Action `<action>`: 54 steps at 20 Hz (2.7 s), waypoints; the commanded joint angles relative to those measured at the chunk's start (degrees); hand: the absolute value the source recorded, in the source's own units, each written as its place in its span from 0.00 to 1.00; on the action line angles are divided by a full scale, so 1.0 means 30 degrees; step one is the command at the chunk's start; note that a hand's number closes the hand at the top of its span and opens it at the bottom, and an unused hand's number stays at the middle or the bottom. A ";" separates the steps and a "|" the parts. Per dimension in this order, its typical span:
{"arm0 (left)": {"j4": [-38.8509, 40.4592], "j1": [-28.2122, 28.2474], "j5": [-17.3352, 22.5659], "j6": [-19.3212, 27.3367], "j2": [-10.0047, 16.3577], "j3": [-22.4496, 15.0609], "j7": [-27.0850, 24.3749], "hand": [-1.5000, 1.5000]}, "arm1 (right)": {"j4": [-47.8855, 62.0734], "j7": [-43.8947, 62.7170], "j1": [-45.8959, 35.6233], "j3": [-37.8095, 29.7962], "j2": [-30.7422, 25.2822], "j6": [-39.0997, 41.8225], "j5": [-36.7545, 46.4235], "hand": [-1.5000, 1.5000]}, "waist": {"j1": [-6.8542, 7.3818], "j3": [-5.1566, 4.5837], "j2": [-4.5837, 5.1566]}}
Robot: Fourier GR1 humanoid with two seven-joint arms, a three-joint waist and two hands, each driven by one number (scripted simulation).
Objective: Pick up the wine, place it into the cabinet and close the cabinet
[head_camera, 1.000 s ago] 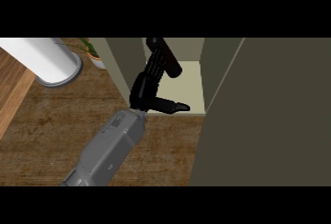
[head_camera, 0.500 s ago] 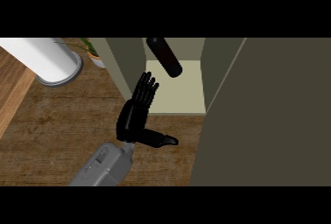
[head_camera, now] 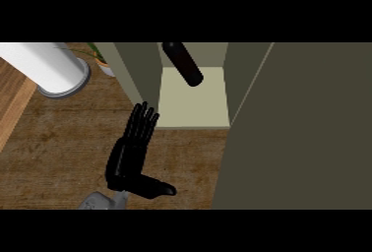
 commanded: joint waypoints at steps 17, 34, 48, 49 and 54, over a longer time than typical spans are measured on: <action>-0.2504 0.3612 0.1569 -0.3392 0.4681 0.4244 -0.0702 0.00 | -0.3900 0.1240 -0.0127 0.5017 -0.1683 0.4571 -0.0100 1.00 | -0.0057 -0.0017 0.0091; -0.2763 0.4800 0.4292 -0.7219 0.8201 0.7747 0.0459 0.00 | -0.2685 0.4020 -0.4513 0.6292 0.1458 0.4237 -0.0716 1.00 | 0.0647 -0.0121 0.0147; -0.2103 0.3705 0.4915 -0.7912 0.8551 0.8387 0.1089 0.00 | 0.2485 0.7962 -1.1812 0.5358 0.6641 0.3901 -0.1470 1.00 | 0.1400 -0.0152 0.0204; -0.1715 0.3667 0.4953 -0.8190 0.8809 0.8611 0.1177 0.00 | 0.3495 0.8440 -1.3171 0.4820 0.7407 0.3880 -0.1685 1.00 | 0.1261 -0.0120 0.0246; -0.1942 0.4119 0.4937 -0.8017 0.8606 0.8624 0.1381 0.00 | 0.8129 1.1307 -1.8990 0.4373 1.1981 0.2090 -0.0674 1.00 | 0.1044 -0.0083 0.0153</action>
